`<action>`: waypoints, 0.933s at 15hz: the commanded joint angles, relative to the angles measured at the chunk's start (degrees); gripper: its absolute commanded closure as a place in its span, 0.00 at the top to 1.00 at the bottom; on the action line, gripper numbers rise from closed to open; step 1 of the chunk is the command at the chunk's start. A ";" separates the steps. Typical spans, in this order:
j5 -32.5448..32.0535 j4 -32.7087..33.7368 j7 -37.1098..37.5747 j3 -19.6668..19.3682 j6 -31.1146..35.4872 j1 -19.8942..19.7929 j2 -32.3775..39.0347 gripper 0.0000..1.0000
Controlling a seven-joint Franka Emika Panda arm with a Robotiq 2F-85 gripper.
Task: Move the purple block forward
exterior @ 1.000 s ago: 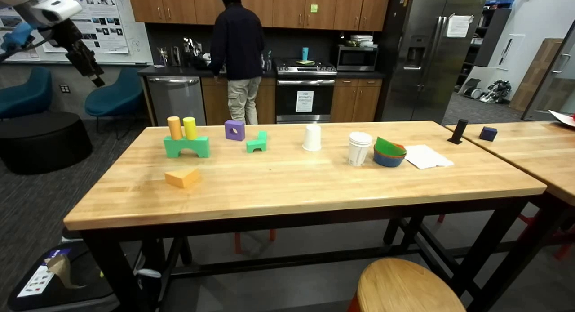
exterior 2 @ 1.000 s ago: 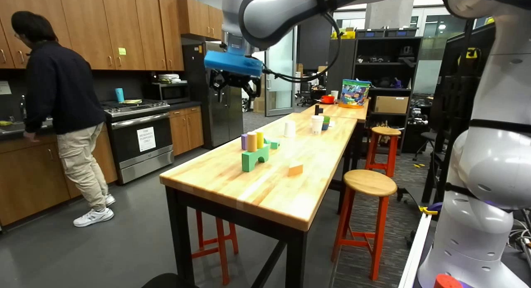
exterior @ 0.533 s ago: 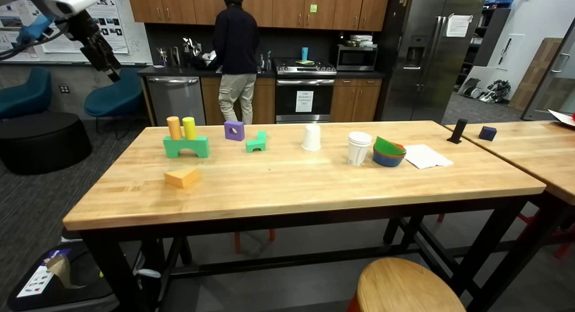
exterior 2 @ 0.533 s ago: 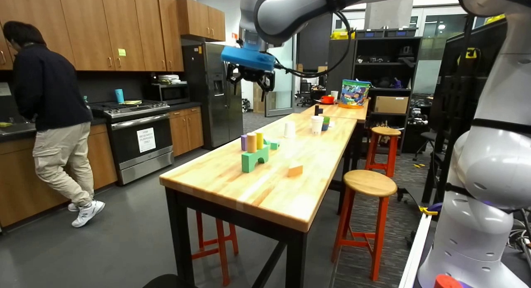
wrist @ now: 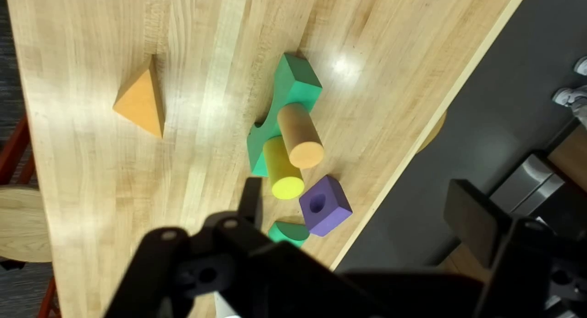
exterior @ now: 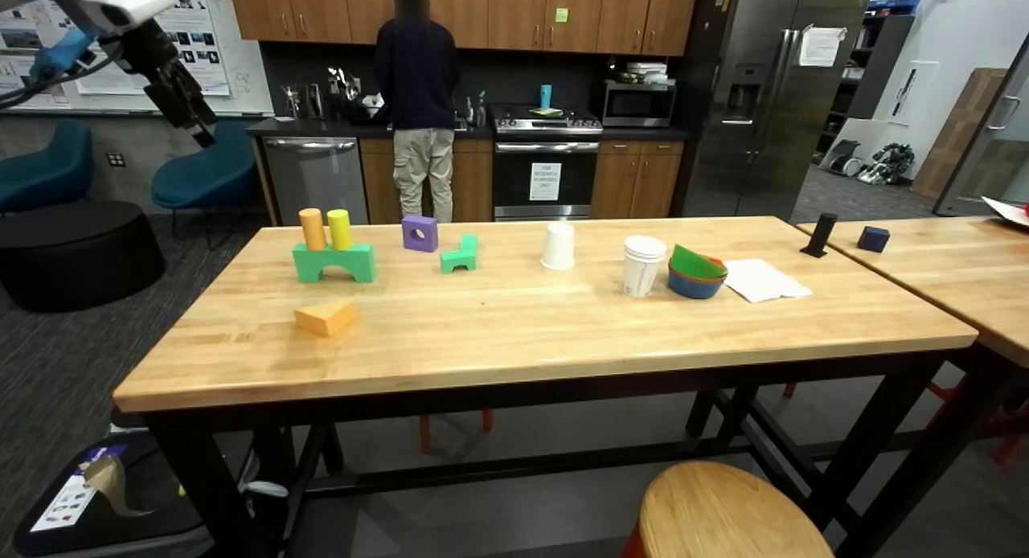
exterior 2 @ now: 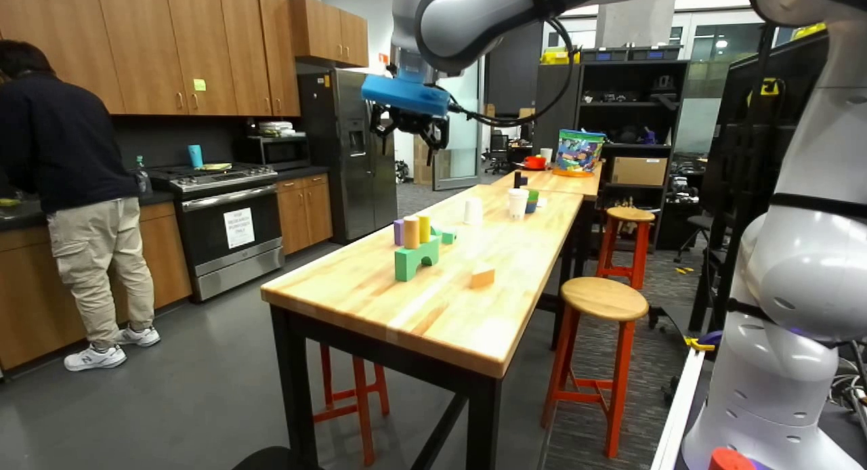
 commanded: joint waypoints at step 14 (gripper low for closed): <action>0.31 1.38 -10.72 -5.42 2.29 -4.64 1.43 1.00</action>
